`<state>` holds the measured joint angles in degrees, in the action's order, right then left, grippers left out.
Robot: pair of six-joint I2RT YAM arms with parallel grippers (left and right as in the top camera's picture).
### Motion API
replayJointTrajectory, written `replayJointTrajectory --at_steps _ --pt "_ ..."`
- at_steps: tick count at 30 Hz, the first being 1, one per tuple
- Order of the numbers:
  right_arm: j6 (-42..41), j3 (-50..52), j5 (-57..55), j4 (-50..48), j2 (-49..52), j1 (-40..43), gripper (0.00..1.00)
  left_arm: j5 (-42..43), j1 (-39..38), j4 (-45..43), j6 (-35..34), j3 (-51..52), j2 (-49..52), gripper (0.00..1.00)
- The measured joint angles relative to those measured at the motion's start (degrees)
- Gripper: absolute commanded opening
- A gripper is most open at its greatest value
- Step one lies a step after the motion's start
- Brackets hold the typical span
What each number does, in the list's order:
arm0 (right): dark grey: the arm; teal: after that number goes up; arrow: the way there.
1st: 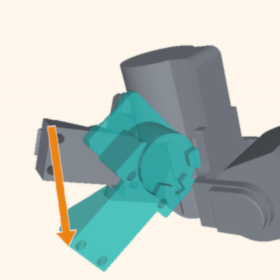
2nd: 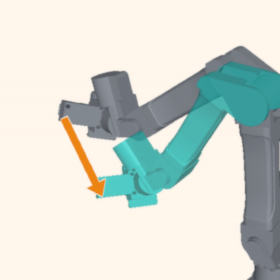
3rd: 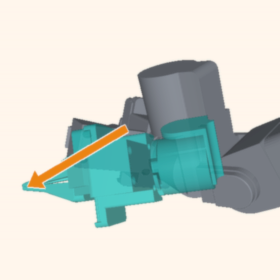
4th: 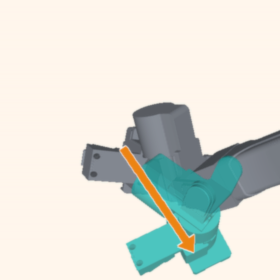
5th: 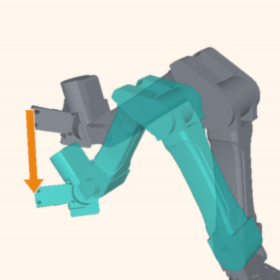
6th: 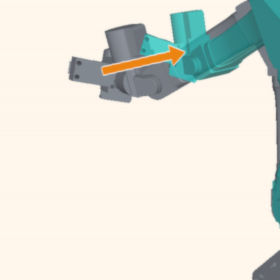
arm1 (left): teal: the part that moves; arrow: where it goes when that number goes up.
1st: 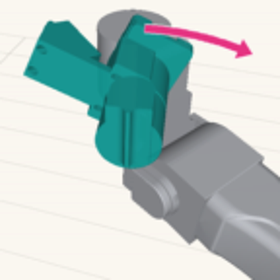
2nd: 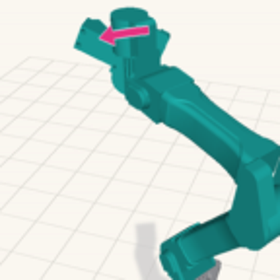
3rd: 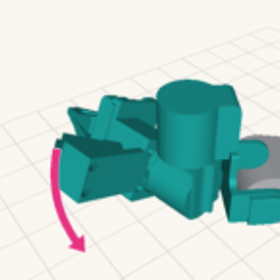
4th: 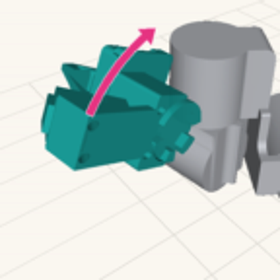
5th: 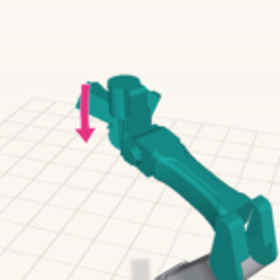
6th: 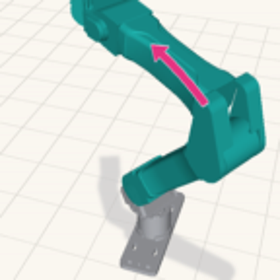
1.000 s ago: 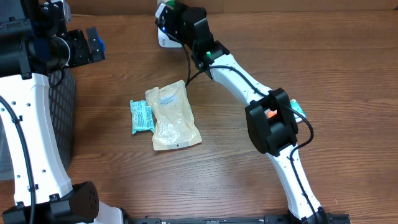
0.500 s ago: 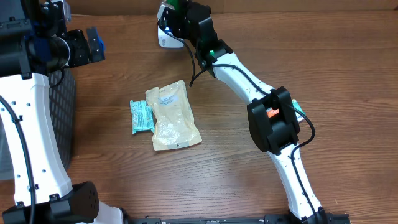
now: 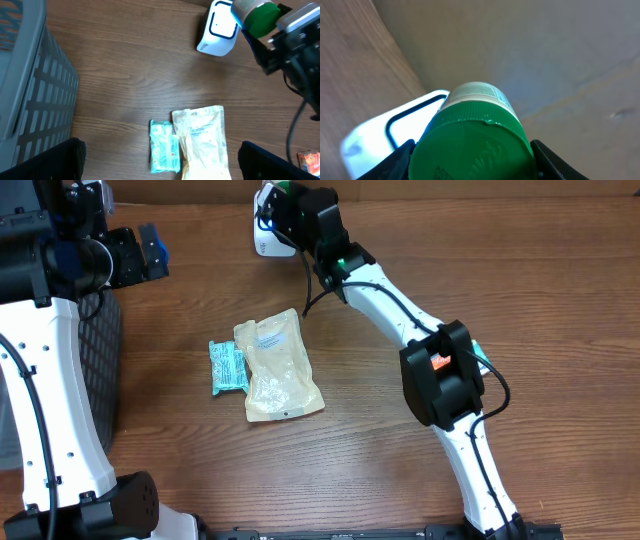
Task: Scan the item barcode
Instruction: 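Carry the jar right and lower it above the tissue packs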
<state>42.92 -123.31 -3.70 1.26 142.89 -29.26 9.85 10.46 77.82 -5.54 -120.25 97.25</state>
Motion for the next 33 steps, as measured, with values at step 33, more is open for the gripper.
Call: replayJointTrajectory --at_steps 33 --pt "-47.52 4.52 0.15 78.25 -22.77 2.86 0.14 0.02 0.02 0.02 0.0 0.0 0.0 0.99"
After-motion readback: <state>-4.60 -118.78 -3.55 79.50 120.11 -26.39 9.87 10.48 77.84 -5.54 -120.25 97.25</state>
